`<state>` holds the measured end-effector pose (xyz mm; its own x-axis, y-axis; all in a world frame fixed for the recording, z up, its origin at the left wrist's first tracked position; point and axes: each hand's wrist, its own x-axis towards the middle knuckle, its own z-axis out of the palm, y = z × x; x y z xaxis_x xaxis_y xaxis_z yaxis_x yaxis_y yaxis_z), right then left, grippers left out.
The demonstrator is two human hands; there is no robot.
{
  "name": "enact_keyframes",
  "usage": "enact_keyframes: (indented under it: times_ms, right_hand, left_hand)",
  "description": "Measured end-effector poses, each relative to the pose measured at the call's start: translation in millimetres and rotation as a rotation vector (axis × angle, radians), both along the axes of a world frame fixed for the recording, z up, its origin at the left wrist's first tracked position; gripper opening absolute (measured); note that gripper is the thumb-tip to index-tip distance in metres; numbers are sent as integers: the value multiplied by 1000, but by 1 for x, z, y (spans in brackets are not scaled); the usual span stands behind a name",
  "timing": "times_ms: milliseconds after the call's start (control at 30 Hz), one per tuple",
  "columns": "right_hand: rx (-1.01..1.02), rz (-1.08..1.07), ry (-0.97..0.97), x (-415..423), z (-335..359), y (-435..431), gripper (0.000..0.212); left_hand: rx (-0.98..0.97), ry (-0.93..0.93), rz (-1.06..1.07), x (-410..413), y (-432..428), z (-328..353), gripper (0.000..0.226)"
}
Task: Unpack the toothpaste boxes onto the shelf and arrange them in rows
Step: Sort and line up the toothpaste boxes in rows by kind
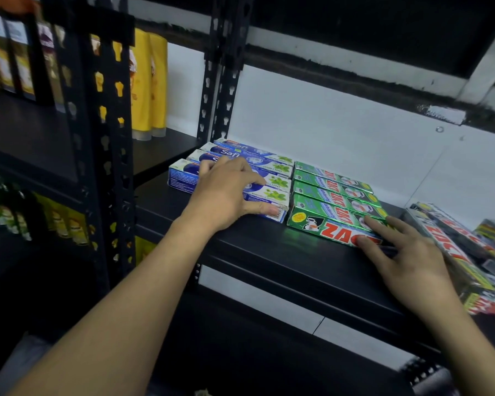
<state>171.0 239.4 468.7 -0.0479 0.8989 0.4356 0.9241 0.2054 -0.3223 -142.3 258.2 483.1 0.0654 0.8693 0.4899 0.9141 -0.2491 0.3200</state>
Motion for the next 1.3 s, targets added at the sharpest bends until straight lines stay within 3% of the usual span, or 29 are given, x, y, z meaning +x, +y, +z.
enact_keyframes:
  times_ms: [433,800,1067,1300]
  right_hand:
    - [-1,-4,-7,-2,-2,0,56]
    - [-27,-16,-4,-3,1,-2,46]
    - [-29,-25,-7,-3,1,-1,46]
    - [140,13,-34,-5,5,-23,37]
  left_hand:
    - [40,6,-17,-1,2,-3,88]
    - [71,2,-10,-2,3,-6,79]
    - [74,49,4,0,2,-3,88]
    - [156,117,57,7,-6,-3,87]
